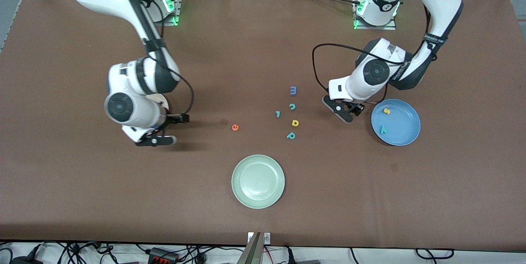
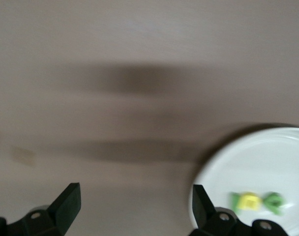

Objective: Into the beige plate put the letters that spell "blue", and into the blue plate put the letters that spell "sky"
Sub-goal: 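Grasp the orange e with the right gripper while the left carries k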

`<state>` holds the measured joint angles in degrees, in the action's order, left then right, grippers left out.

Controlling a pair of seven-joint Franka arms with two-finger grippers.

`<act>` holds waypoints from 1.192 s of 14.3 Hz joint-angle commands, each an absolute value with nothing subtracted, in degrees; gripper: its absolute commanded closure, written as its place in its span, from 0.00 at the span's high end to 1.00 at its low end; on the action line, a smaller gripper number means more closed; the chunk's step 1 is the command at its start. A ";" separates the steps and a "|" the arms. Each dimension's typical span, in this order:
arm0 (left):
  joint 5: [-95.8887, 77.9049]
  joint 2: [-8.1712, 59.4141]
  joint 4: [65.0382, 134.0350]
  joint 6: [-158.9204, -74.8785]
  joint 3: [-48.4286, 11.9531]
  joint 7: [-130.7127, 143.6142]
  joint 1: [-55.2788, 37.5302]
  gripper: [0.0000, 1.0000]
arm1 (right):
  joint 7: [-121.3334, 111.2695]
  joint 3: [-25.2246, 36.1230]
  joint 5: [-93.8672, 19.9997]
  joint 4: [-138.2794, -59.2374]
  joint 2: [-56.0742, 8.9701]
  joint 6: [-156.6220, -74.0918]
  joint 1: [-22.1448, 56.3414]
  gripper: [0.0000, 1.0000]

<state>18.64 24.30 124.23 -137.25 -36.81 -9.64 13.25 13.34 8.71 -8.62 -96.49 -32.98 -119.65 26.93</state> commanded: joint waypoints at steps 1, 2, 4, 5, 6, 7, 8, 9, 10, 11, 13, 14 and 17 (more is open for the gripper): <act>25.65 26.44 125.77 -141.67 -36.83 -10.81 13.80 1.00 | 23.95 8.97 -9.05 -90.97 -39.01 -121.20 30.39 1.00; 26.80 27.85 125.86 -143.59 -36.65 -10.81 13.89 1.00 | 28.69 8.96 -9.05 -90.10 -40.07 -122.42 32.50 1.00; 27.16 29.26 125.86 -145.37 -36.39 -10.46 13.97 0.98 | 36.53 8.96 -8.97 -88.25 -42.35 -125.23 36.11 1.00; 27.33 29.35 125.86 -145.63 -36.30 -10.55 13.97 0.96 | 39.09 8.96 -8.96 -87.02 -43.49 -126.29 37.25 1.00; 28.20 29.96 125.77 -145.63 -35.95 -10.46 13.97 0.89 | 40.76 8.96 -9.05 -86.14 -44.29 -126.65 38.14 1.00; 29.60 30.84 125.77 -145.72 -35.51 -10.46 13.97 0.84 | 42.09 8.96 -8.97 -85.70 -44.73 -126.74 39.28 1.00; 31.53 31.55 125.77 -145.81 -35.16 -10.46 14.32 0.75 | 42.45 8.96 -8.96 -85.43 -45.17 -127.17 40.07 0.99; 32.86 31.55 125.77 -145.81 -35.16 -10.46 14.76 0.61 | 42.45 8.96 -8.96 -85.43 -45.44 -128.66 40.86 0.98; 33.13 31.55 125.86 -145.81 -35.16 -10.46 14.85 0.41 | 42.28 8.96 -9.31 -85.43 -45.61 -130.32 41.13 0.96; 33.13 31.55 125.77 -145.81 -35.16 -10.46 14.77 0.30 | 42.10 8.88 -10.19 -85.43 -45.96 -131.47 41.22 0.95; 33.22 31.46 125.60 -145.81 -35.24 -10.46 14.59 0.20 | 41.92 8.18 -10.99 -85.43 -47.10 -132.62 41.22 0.86; 33.31 31.46 125.51 -145.81 -35.24 -10.46 14.50 0.18 | 41.84 7.22 -10.99 -85.34 -47.54 -133.41 41.22 0.79; 33.31 31.03 125.51 -145.55 -35.42 -10.37 14.41 0.08 | 41.49 7.12 -10.99 -85.34 -47.64 -133.77 41.13 0.69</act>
<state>31.92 31.25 125.40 -145.23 -35.19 -9.81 14.34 41.67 7.40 -10.05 -86.80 -46.90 -133.65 41.17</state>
